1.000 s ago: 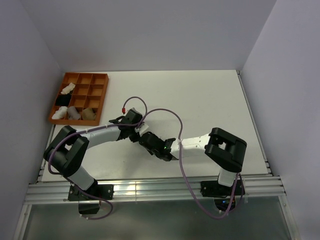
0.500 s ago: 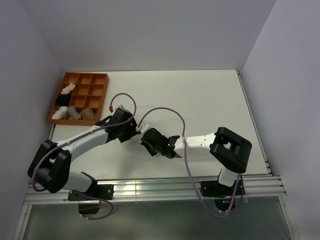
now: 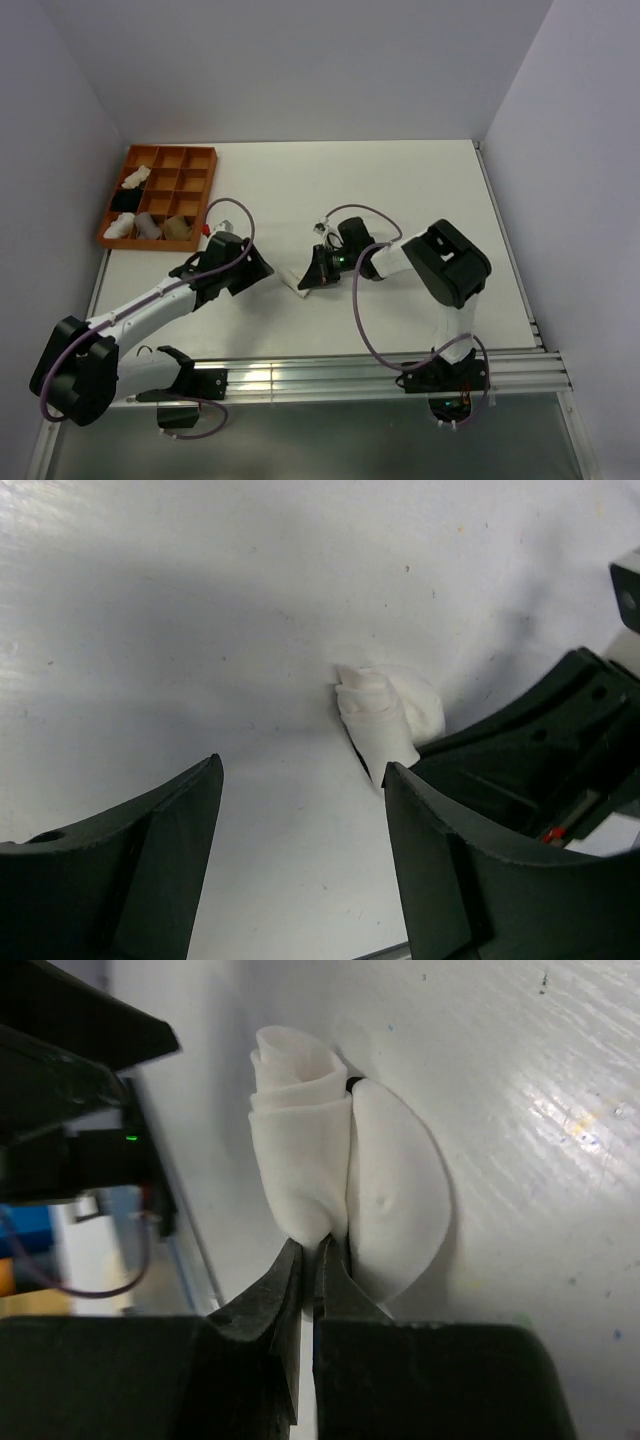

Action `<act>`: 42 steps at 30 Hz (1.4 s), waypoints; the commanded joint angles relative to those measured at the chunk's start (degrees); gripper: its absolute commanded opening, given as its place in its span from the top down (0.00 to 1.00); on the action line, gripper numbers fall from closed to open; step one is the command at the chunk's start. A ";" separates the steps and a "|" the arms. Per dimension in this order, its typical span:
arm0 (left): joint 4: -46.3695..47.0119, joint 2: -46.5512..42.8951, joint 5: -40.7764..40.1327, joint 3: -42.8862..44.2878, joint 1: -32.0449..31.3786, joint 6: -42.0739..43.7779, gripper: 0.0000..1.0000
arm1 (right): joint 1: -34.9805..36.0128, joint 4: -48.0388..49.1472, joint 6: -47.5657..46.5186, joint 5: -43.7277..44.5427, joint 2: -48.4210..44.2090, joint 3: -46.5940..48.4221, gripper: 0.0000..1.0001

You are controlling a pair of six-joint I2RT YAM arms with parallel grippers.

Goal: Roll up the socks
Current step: Roll the sock at the center of the board.

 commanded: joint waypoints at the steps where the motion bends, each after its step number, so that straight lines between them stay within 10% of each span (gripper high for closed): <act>1: 5.34 -0.67 2.41 -1.44 -0.72 0.92 0.30 | -3.15 18.46 14.59 -16.04 6.32 -2.62 1.00; 22: 15.01 18.05 6.01 3.13 -4.32 -0.92 0.41 | -5.62 16.94 18.30 -16.58 13.54 -1.40 1.00; 30: 11.43 21.83 4.61 3.92 -5.56 -1.54 0.72 | -5.62 9.47 11.89 -11.85 9.86 -1.05 1.00; 42: 4.73 21.83 3.29 7.17 -6.26 0.66 0.90 | 2.79 -14.00 -8.23 20.21 -13.69 -0.96 0.51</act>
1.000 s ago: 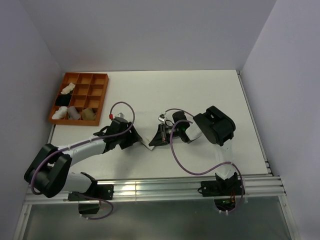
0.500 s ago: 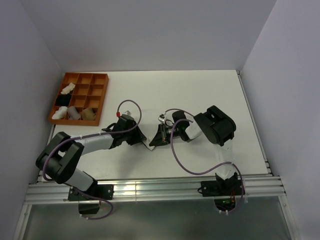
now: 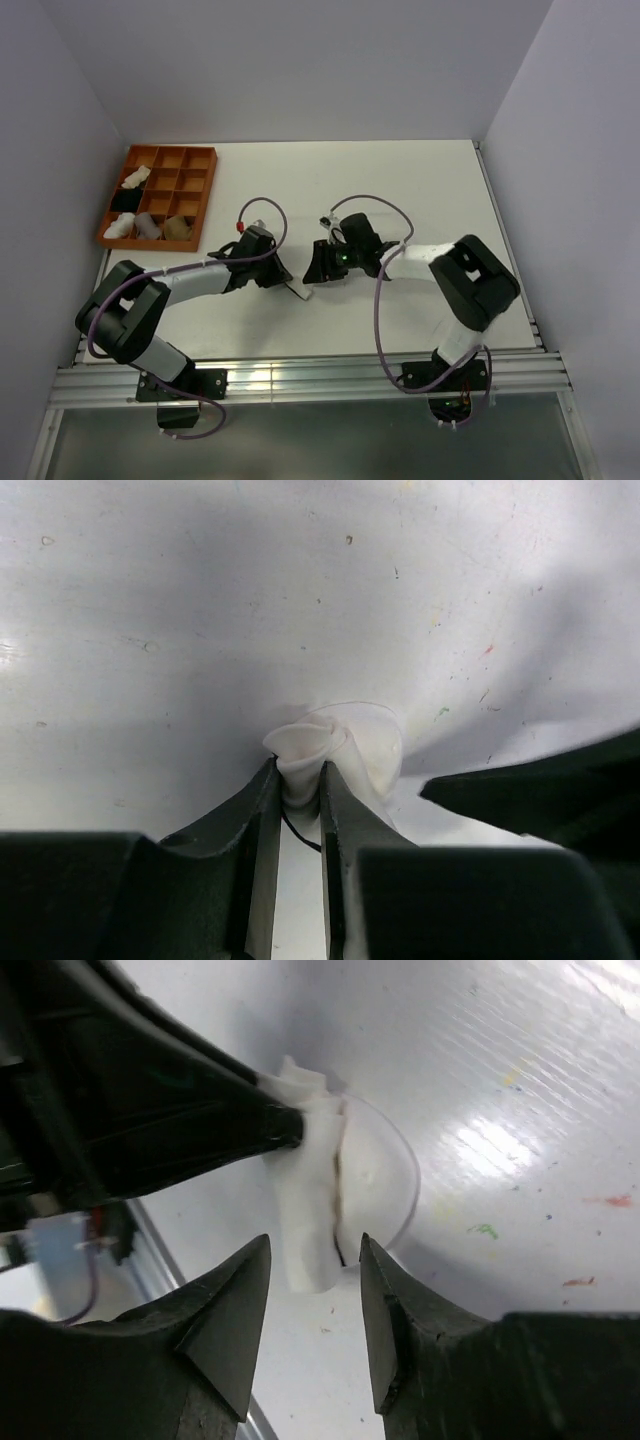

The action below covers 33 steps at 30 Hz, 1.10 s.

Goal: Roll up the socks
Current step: Roll the sock at the center of the board.

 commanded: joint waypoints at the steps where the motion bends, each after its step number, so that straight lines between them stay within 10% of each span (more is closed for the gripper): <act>1: -6.30 1.20 -1.56 1.53 -0.90 2.28 0.90 | 5.32 -7.77 -9.59 20.69 -6.84 0.14 0.50; 9: -8.07 1.64 -1.56 3.21 -1.26 2.63 0.89 | 20.79 -7.52 -18.48 45.01 -12.47 0.05 0.49; 26: -8.24 2.35 -1.30 3.91 -1.52 2.80 0.89 | 31.35 -6.82 -25.52 58.11 1.32 5.58 0.59; 33: -10.08 0.24 -1.30 4.88 -1.43 3.42 0.87 | 31.00 -9.19 -23.86 59.45 3.96 5.94 1.00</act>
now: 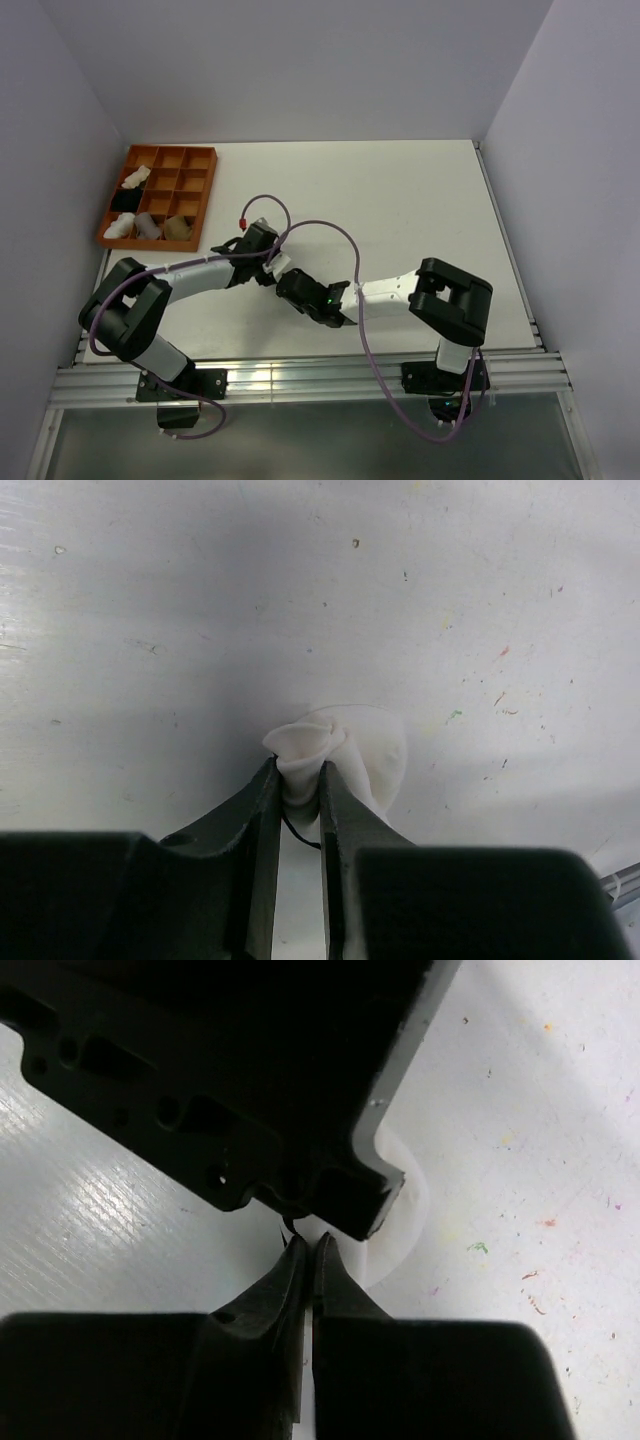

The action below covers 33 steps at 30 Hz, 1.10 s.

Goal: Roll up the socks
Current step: Roll the sock at the center of the board.

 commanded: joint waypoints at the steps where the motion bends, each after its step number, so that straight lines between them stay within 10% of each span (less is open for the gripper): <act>1: -5.08 -1.88 0.04 1.51 -0.60 1.87 0.82 | -0.75 -1.93 1.68 -1.17 1.43 0.06 1.00; 13: -8.25 -13.39 -5.33 -0.68 5.01 -1.03 0.35 | -14.20 -2.38 10.64 -32.10 -5.17 -2.32 1.00; 21: 2.00 -21.23 -1.11 -8.66 5.30 -5.60 0.33 | -22.20 4.03 18.37 -49.94 -1.40 -3.81 1.00; 33: 12.40 -9.45 0.83 -9.56 -0.95 -10.09 0.34 | -31.07 24.49 35.23 -69.98 6.86 -9.25 1.00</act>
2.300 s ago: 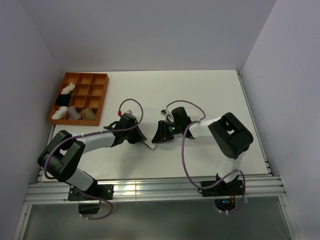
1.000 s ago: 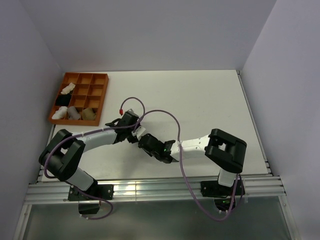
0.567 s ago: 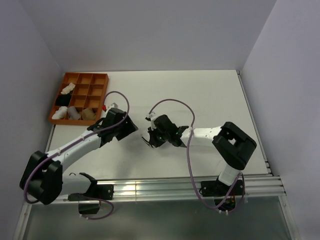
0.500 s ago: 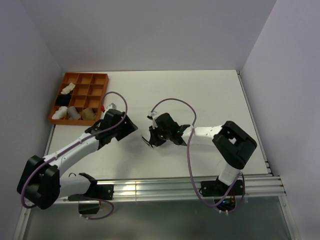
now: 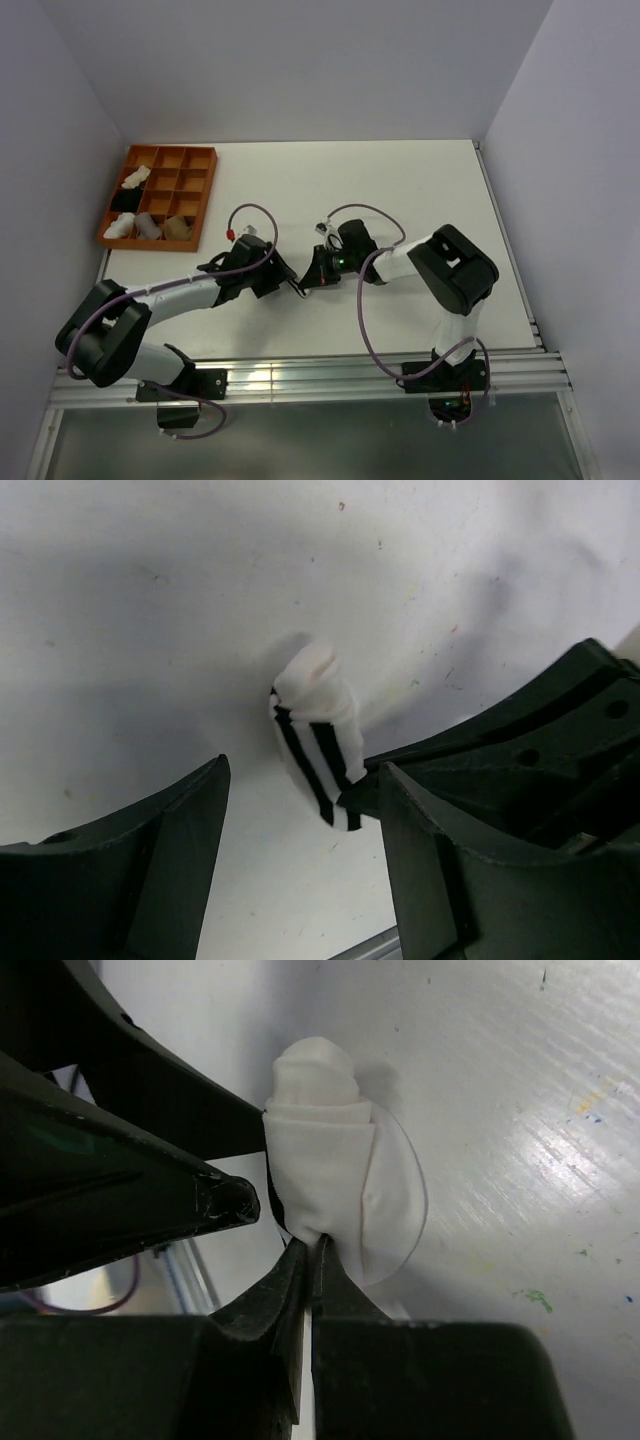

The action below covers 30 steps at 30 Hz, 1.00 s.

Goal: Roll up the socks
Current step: Roll the sock at the center of the board, then pick up the sock at the center of the board.

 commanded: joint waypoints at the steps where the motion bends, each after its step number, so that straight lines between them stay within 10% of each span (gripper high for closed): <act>1: 5.67 1.19 0.93 0.12 -0.60 -1.82 0.34 | -1.20 7.97 7.54 -6.94 3.41 -2.48 1.00; 23: 6.38 14.56 2.43 4.25 -2.53 -2.62 0.47 | -8.32 34.78 29.07 -13.80 16.25 -9.08 1.00; 30: 4.45 16.66 2.17 5.92 -3.59 -2.44 0.69 | -9.64 39.44 33.56 -13.27 18.54 -9.61 1.00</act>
